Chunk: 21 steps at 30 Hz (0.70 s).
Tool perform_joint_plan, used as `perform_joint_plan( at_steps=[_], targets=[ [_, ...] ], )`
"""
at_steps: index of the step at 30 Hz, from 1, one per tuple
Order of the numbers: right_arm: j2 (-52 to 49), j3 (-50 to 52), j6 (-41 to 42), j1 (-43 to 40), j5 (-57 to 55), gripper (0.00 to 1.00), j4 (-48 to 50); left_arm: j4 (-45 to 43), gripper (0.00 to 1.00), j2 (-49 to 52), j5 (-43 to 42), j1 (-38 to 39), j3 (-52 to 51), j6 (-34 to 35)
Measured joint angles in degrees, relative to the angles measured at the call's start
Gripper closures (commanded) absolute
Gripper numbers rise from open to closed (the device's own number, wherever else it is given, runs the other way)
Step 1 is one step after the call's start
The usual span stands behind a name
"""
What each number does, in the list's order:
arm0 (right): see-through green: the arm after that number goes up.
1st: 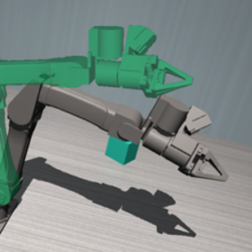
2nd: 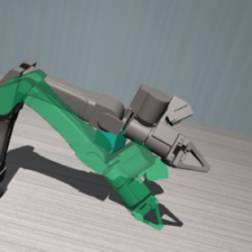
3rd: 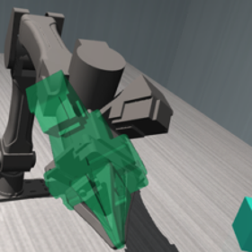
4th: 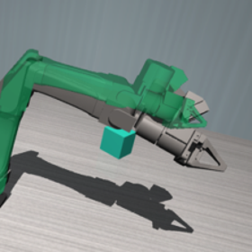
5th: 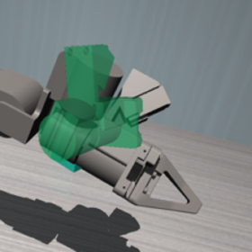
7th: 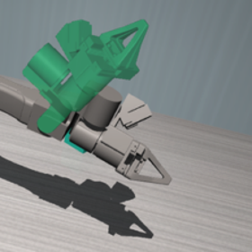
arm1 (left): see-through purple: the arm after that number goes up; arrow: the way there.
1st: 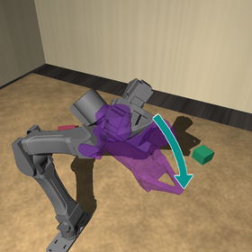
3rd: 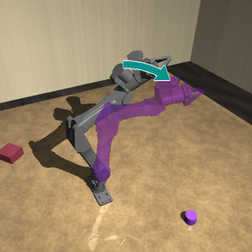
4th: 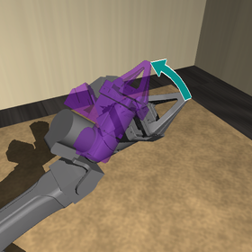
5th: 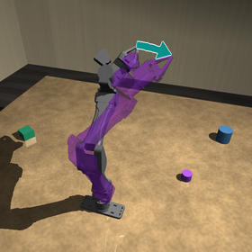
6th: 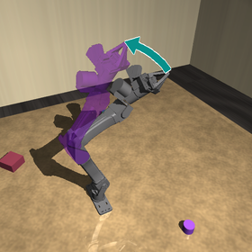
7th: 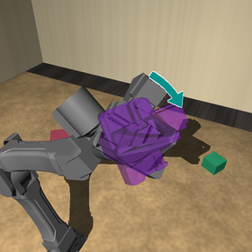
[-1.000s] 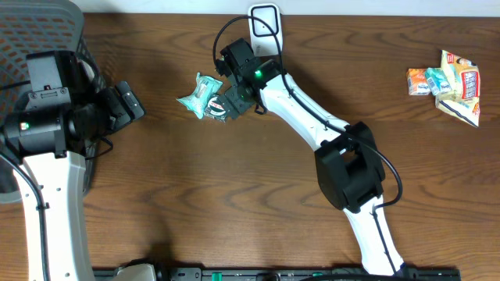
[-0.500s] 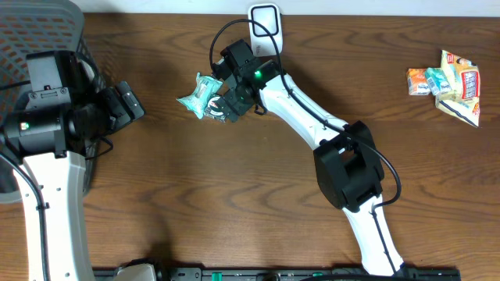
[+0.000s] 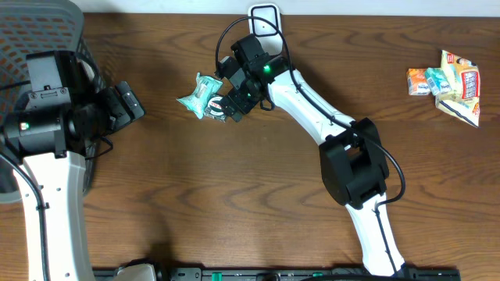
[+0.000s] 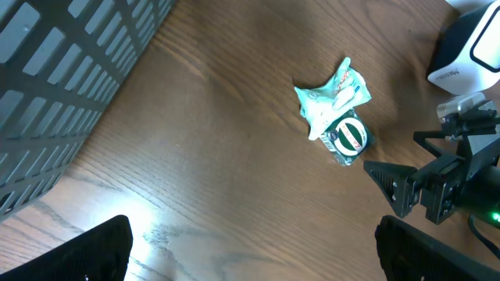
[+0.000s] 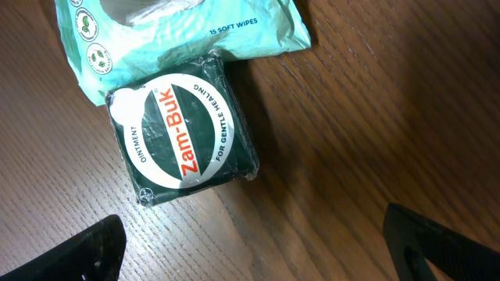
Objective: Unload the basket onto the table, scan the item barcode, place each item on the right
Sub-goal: 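Align the open right gripper over the green Zam-Buk tin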
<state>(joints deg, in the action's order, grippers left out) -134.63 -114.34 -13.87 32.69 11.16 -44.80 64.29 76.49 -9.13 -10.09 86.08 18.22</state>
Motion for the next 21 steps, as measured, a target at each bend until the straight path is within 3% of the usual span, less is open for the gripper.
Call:
perform_joint_plan(
  at_steps=[11,21],
  targets=[
    [0.00,0.24,-2.93,0.00,0.50,0.01,-0.59,0.00,0.02,0.00,0.00,0.00,0.00,0.00],
    [0.00,6.21,-5.27,0.02,0.70,0.01,5.81,0.00,0.02,0.00,0.00,0.00,0.00,0.00]
  ],
)
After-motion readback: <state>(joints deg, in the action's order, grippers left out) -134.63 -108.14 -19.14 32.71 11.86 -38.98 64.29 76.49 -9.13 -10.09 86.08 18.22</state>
